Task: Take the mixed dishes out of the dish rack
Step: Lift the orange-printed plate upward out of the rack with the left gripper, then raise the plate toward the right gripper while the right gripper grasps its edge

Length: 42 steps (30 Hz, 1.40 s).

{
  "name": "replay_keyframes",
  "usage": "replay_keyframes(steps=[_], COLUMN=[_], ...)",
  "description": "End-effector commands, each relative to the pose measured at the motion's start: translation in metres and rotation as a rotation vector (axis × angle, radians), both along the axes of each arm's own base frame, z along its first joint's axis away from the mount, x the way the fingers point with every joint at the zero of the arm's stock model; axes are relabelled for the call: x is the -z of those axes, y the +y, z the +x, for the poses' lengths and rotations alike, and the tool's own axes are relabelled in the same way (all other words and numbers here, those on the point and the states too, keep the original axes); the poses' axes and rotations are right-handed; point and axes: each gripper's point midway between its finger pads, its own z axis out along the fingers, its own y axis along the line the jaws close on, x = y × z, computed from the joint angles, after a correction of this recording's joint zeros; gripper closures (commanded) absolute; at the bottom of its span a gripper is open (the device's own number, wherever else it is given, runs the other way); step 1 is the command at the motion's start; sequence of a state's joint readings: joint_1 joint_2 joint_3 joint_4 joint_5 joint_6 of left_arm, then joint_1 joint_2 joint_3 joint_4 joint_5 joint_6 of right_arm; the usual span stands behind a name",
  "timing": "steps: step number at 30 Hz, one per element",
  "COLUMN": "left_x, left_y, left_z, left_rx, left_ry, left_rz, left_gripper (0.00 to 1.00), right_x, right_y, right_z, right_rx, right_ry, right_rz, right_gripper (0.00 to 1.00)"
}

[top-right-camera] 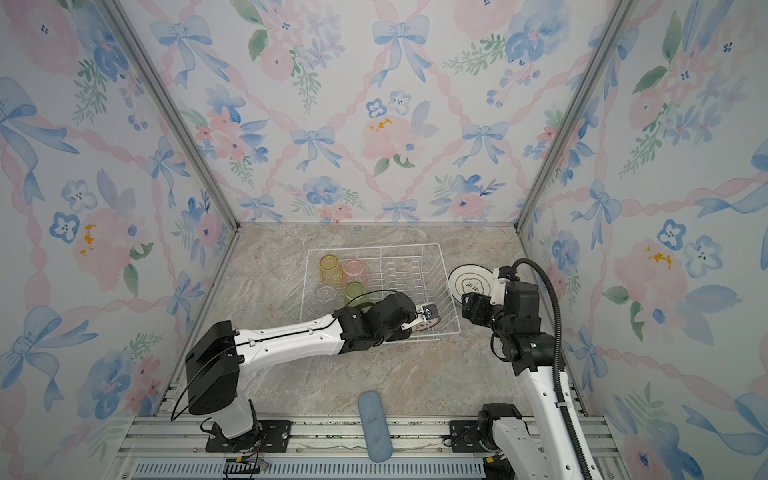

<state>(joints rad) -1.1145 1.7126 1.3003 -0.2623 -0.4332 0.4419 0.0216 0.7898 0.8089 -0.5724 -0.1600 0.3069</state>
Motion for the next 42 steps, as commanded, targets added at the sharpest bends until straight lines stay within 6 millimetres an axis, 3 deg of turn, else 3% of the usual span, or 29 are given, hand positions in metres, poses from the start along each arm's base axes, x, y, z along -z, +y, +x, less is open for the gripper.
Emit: replay_keyframes(steps=[1,15,22,30,42], left_x=[-0.040,-0.104,-0.130,-0.139,-0.151], left_y=[0.011,0.021,0.030,0.050,0.061], left_z=[0.007,-0.013,-0.007,0.013,0.020], left_rx=[-0.053,-0.022,-0.026,-0.055,0.026], left_ry=[-0.080,-0.083,-0.011,0.172,0.422], left_rz=[-0.076,-0.266,-0.415,-0.614,-0.882], left_gripper=[1.00,1.00,1.00,1.00,1.00], right_x=[0.005,0.003,-0.001,-0.016,-0.026], right_y=[0.000,0.005,0.018,0.053,0.091], right_z=[-0.001,0.002,0.005,0.006,-0.001], right_rx=[0.009,-0.005,-0.071,-0.253,-0.483], right_ry=[0.010,0.003,-0.029,-0.127,-0.208], right_rz=[0.010,0.035,0.086,0.242,0.454], right_gripper=[0.22,0.22,0.23,0.24,0.30])
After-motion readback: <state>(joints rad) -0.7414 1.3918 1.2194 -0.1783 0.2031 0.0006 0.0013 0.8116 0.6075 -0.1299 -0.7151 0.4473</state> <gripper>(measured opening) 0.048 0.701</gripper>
